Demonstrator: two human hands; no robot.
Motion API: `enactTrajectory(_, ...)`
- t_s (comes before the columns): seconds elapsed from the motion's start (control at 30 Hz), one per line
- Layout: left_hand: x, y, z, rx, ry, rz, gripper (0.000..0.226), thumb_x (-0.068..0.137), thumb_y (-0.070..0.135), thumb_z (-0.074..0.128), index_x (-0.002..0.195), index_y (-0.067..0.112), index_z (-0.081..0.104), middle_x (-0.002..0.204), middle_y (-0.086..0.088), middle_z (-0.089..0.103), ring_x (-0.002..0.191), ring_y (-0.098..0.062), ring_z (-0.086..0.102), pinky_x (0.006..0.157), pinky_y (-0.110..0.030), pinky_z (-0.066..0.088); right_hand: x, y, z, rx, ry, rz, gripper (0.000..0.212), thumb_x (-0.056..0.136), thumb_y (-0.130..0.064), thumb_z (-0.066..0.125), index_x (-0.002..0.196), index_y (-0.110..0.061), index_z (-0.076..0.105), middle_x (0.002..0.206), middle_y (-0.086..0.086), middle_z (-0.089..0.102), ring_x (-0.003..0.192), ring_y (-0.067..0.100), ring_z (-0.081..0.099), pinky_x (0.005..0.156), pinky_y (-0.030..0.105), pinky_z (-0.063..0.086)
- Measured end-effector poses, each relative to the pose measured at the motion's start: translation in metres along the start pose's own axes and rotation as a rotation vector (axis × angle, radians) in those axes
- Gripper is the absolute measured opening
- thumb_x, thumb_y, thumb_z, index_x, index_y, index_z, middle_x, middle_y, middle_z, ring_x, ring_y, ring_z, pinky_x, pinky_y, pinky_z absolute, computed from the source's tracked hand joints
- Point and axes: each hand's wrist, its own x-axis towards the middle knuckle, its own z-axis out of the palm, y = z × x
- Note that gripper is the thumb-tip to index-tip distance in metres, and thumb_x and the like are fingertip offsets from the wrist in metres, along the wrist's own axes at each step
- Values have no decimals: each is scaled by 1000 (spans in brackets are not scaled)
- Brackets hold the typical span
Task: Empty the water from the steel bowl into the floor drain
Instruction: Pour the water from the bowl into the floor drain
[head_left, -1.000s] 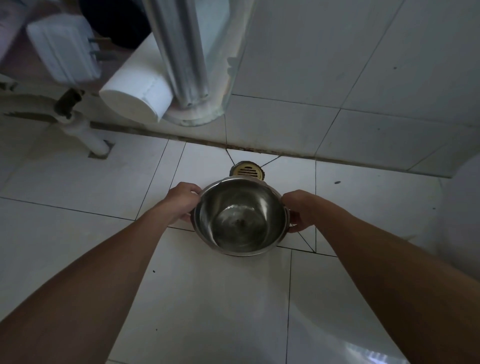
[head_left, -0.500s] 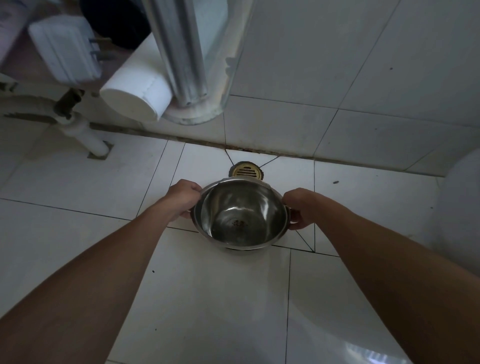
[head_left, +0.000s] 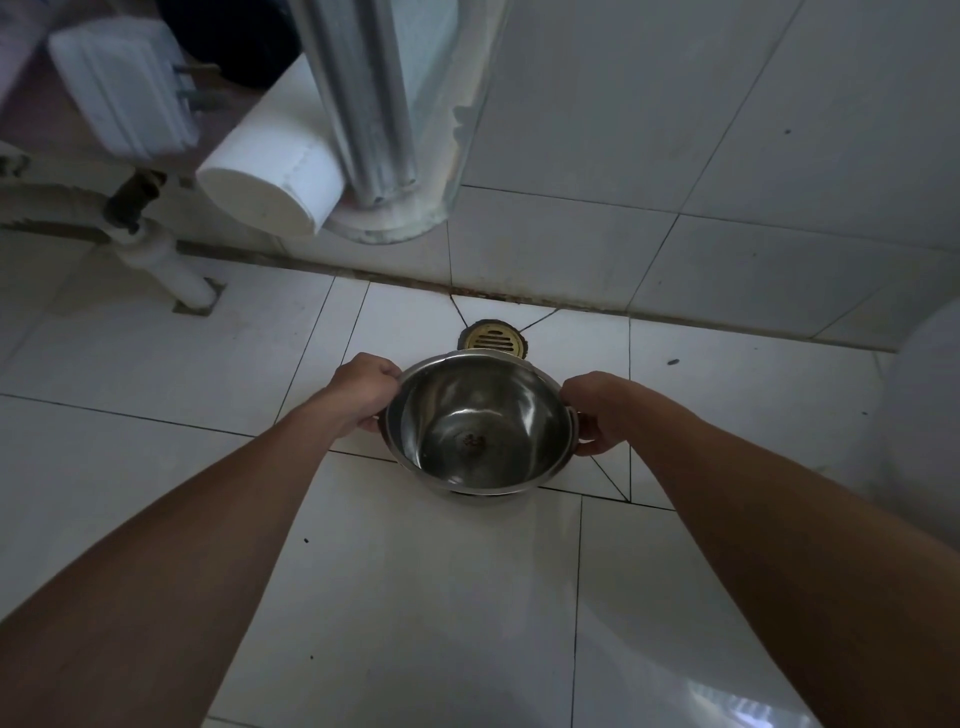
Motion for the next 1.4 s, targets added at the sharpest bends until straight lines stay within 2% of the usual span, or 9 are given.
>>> enactTrajectory(0.17, 1, 1, 0, 24, 7, 6, 19, 95, 5, 56, 102, 15, 71, 94, -11, 71, 80, -25, 68, 56, -31, 56, -1, -2, 0, 5, 2, 0, 17, 96, -11, 56, 80, -7, 58, 75, 6, 58, 66, 17, 54, 62, 31, 50)
enactTrajectory(0.37, 2, 3, -1, 18, 21, 13, 18, 96, 5, 57, 103, 13, 72, 95, -12, 71, 83, -26, 68, 60, -33, 57, -3, -3, 0, -4, 4, -13, 20, 96, -11, 55, 76, -7, 57, 73, 5, 56, 65, 16, 52, 66, 31, 50)
enactTrajectory(0.73, 3, 3, -5, -10, 71, -4, 22, 94, 3, 55, 93, 10, 76, 94, -15, 74, 82, -27, 69, 56, -30, 54, -5, -5, 2, -23, 7, -22, 25, 96, -3, 52, 72, -5, 56, 69, 5, 54, 61, 16, 50, 61, 29, 49)
enactTrajectory(0.8, 4, 3, -5, -20, 76, -13, 22, 94, 3, 55, 92, 9, 76, 96, -16, 74, 87, -30, 70, 59, -31, 57, -5, -5, 2, -29, 7, -18, 23, 96, -2, 53, 73, -4, 57, 69, 6, 55, 61, 16, 50, 58, 29, 48)
enactTrajectory(1.03, 6, 2, -6, -32, 96, -13, 18, 96, 2, 56, 96, 5, 74, 100, -18, 72, 81, -26, 65, 66, -35, 58, -3, -7, 4, -32, 18, -18, 22, 94, 1, 53, 73, -3, 57, 70, 7, 55, 61, 16, 50, 57, 28, 49)
enactTrajectory(1.13, 7, 1, -7, -41, 106, -14, 18, 95, 3, 57, 98, 5, 74, 99, -18, 72, 86, -29, 68, 70, -37, 59, -3, -8, 4, -22, 19, -16, 21, 95, 0, 53, 74, -3, 57, 71, 7, 56, 61, 16, 50, 56, 28, 47)
enactTrajectory(1.23, 8, 0, -7, -44, 105, -18, 19, 94, 3, 57, 98, 5, 75, 100, -17, 72, 94, -32, 70, 67, -35, 60, -4, -8, 5, -12, 25, -27, 23, 95, -1, 52, 73, -3, 56, 71, 7, 56, 62, 16, 51, 57, 28, 47)
enactTrajectory(1.4, 11, -1, -8, -44, 112, -21, 19, 93, 0, 57, 99, 5, 75, 101, -17, 72, 94, -32, 70, 74, -39, 63, -4, -10, 5, -9, 32, -28, 22, 95, 0, 53, 74, -4, 56, 72, 7, 55, 62, 16, 50, 56, 27, 47)
